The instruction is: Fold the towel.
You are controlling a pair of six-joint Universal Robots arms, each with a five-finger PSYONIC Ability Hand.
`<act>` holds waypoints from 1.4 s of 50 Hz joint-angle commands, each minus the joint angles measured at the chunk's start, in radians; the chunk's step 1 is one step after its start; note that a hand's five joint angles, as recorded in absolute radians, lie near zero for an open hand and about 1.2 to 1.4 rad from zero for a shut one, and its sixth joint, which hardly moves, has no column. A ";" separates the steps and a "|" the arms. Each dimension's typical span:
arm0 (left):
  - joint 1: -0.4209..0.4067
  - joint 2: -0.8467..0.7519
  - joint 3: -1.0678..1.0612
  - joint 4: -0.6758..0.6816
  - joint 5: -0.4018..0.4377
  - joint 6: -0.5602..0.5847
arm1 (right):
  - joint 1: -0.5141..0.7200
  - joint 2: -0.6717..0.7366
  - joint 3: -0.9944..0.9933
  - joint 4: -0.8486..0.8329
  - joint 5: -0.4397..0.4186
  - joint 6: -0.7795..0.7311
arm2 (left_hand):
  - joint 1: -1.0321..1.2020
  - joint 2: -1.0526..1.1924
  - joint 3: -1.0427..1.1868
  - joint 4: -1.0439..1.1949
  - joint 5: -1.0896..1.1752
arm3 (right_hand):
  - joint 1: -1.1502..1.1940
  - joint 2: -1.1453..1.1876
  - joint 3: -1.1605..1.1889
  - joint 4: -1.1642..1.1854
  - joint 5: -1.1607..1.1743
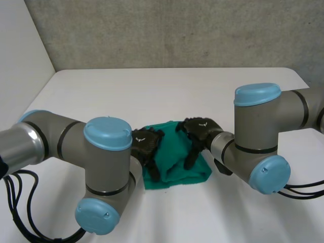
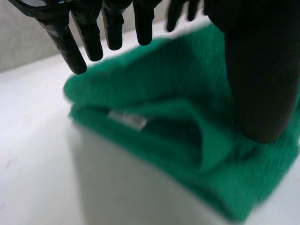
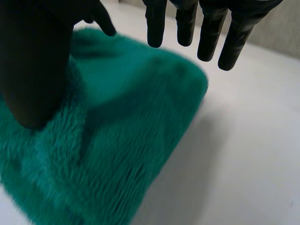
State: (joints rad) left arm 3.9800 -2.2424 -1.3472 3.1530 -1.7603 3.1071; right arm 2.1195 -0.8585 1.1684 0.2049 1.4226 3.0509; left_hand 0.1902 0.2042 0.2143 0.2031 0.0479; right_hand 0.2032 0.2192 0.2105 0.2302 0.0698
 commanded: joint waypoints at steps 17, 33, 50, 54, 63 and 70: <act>0.007 0.236 0.032 -0.019 -0.016 0.028 | -0.164 -0.369 0.183 0.037 -0.027 -0.004 | 0.029 0.015 0.005 0.016 -0.003 | -0.029 -0.045 -0.036 -0.056 -0.070; -0.047 -0.060 0.229 -0.034 -0.005 -0.001 | -0.181 -0.208 0.105 0.022 -0.031 -0.015 | 0.044 0.030 0.020 0.031 0.012 | -0.029 -0.045 -0.036 -0.056 -0.070; 0.011 0.038 -0.049 -0.065 -0.125 0.119 | 0.023 0.036 -0.033 0.024 -0.019 -0.021 | 0.000 -0.014 -0.024 -0.013 -0.032 | -0.029 -0.045 -0.036 -0.056 -0.070; 0.011 0.037 -0.055 -0.064 -0.123 0.119 | 0.025 0.076 -0.049 0.024 -0.008 -0.027 | -0.003 -0.017 -0.027 -0.016 -0.035 | -0.029 -0.045 -0.036 -0.056 -0.070; 0.011 0.081 -0.029 -0.061 -0.116 0.119 | 0.013 -0.017 -0.050 0.019 0.041 -0.050 | -0.006 -0.020 -0.030 -0.019 -0.038 | -0.029 -0.045 -0.036 -0.056 -0.070; 0.037 0.220 0.031 -0.067 -0.093 0.117 | -0.032 -0.241 -0.016 -0.048 0.059 -0.038 | -0.006 -0.020 -0.030 -0.019 -0.038 | -0.029 -0.045 -0.036 -0.056 -0.070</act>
State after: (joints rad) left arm 3.9943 -2.1377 -1.3663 3.0928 -1.8737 3.2260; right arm 2.1287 -0.9180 1.1242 0.2147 1.4631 3.0039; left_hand 0.1900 0.2042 0.2143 0.2030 0.0479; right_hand 0.1958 0.2192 0.2105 0.2307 0.0698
